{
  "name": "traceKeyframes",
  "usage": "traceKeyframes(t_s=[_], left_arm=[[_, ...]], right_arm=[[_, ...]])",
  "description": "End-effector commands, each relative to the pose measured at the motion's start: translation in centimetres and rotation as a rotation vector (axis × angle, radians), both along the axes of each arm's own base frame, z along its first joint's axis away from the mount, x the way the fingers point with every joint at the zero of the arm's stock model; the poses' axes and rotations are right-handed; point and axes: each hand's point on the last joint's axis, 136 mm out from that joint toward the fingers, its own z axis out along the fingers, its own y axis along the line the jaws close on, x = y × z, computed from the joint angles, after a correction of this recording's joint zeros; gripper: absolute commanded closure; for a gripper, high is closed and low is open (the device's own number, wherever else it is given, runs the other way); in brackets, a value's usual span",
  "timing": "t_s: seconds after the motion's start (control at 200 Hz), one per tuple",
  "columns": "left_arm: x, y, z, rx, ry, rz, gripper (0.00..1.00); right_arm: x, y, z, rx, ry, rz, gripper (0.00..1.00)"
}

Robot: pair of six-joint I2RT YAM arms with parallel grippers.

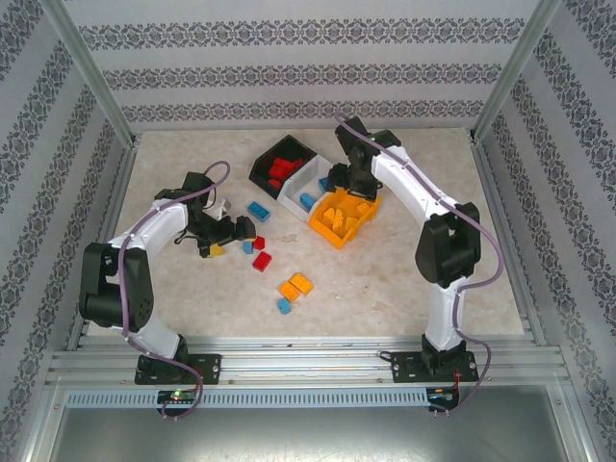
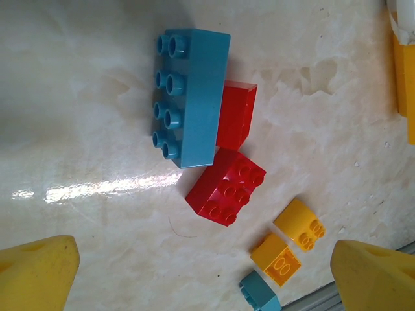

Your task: Sort the legos into containers by color

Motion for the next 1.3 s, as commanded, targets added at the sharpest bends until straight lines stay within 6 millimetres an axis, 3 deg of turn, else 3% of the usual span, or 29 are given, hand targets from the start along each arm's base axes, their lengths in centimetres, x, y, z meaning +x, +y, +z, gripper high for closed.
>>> traceKeyframes(t_s=[0.0, 0.095, 0.24, 0.435, 0.849, 1.124, 1.294], left_arm=[[-0.6, 0.2, 0.7, 0.024, -0.017, -0.021, 0.00], [-0.4, 0.2, 0.8, 0.023, -0.021, -0.019, 0.00], [-0.3, 0.1, 0.6, 0.013, -0.022, -0.014, 0.00], [-0.3, 0.0, 0.1, 0.005, -0.013, -0.010, 0.00], [-0.4, -0.1, 0.3, -0.003, -0.008, -0.003, 0.00], [-0.2, -0.1, 0.4, -0.004, -0.010, -0.002, 0.00], [-0.2, -0.2, 0.6, -0.004, -0.013, -0.005, 0.00]], right_arm=[[-4.5, 3.5, -0.2, 0.010, 0.052, 0.135, 0.22], [-8.1, 7.0, -1.9, 0.020, 0.103, 0.260, 0.22], [-12.7, 10.6, -4.9, 0.012, 0.178, 0.387, 0.22], [-15.4, 12.4, -6.6, -0.037, 0.211, 0.483, 0.23], [-16.6, 11.5, -9.6, -0.129, 0.260, 0.534, 0.26], [-16.3, 10.8, -11.1, -0.183, 0.278, 0.513, 0.26], [-15.5, 9.3, -11.6, -0.226, 0.271, 0.458, 0.27]])
